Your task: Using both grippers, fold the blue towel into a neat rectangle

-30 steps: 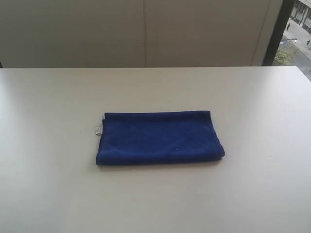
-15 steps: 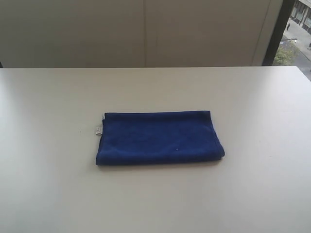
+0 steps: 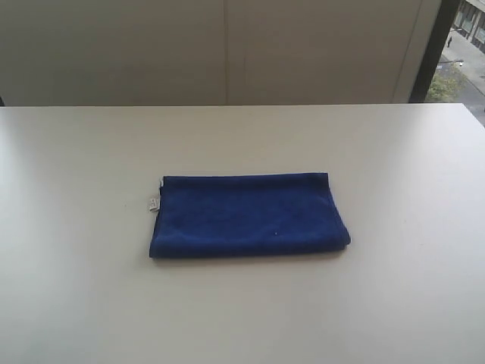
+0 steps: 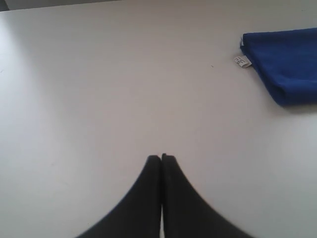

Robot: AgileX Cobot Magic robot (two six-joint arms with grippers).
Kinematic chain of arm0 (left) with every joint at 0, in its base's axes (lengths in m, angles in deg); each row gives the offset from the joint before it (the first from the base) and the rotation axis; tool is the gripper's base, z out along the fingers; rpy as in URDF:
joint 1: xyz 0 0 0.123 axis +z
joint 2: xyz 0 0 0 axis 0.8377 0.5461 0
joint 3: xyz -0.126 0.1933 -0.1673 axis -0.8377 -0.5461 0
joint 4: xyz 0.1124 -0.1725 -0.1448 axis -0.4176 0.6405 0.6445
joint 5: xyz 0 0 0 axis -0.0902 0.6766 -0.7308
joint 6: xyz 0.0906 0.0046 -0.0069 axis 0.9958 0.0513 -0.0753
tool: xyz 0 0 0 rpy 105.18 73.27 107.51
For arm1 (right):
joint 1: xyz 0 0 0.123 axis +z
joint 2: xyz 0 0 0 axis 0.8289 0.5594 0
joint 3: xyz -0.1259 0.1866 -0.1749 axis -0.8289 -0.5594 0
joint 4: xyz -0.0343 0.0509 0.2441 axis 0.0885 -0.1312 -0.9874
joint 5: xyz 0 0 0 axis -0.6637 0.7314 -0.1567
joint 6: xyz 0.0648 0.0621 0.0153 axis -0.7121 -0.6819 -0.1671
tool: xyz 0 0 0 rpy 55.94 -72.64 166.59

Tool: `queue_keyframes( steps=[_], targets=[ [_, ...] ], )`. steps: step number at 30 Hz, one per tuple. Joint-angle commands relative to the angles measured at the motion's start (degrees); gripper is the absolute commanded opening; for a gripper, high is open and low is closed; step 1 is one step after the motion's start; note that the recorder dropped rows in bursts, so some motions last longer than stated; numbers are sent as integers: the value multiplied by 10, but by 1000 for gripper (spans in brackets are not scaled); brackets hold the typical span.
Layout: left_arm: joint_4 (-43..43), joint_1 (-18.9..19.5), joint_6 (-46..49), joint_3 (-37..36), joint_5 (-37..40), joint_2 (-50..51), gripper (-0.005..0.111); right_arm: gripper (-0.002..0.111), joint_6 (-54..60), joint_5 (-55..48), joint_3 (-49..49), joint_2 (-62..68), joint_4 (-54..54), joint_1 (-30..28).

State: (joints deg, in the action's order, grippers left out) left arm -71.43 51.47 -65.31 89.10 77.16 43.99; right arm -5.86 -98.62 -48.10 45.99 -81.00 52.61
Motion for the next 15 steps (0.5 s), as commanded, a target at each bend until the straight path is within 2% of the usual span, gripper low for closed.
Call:
queue_keyframes(
  steps=[1,15],
  targets=[
    [0,-4,-6,-2,-3,-3,0,0,5,5,-4,-4,0,2],
    [0,-4,-8,-2,-9,-3,0,0,5,5,-4,-4,0,2]
  ],
)
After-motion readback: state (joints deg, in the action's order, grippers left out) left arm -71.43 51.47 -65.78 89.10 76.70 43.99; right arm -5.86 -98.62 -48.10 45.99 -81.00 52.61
